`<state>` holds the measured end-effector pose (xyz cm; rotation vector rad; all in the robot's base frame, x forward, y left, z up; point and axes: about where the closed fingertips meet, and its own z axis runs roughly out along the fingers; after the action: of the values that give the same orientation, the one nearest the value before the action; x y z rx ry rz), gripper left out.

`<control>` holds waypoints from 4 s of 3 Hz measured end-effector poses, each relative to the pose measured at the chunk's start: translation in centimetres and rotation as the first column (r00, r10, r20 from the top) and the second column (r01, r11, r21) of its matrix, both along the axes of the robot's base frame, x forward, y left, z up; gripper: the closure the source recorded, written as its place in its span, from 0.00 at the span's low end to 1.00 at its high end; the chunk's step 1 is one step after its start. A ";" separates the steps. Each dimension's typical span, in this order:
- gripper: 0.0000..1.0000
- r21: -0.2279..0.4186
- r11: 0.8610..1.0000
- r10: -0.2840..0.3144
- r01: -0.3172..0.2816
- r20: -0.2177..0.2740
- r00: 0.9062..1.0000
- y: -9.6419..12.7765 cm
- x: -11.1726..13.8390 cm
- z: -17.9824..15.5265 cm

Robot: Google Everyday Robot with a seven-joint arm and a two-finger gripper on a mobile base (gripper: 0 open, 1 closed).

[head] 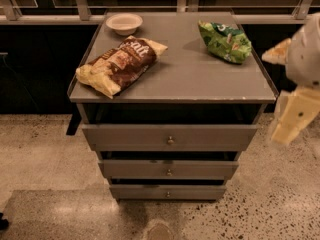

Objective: Open bottom drawer

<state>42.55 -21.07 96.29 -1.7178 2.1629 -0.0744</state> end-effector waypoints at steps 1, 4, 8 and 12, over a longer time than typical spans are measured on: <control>0.00 0.154 0.986 -0.068 0.071 -0.020 0.997 -0.1 -2.7 -5.6; 0.00 0.280 0.928 -0.226 0.245 -0.098 0.969 -1.8 -2.3 -23.9; 0.00 0.429 0.758 -0.423 0.491 -0.249 0.871 -2.4 -6.8 -39.9; 0.00 0.638 0.505 -0.511 0.582 -0.323 0.797 -2.5 -3.5 -53.9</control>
Offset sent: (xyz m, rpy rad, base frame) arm -0.0225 -0.0355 -0.2978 0.3373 -0.0518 -0.3813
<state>39.02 -23.53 42.37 -0.5559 2.2682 0.6249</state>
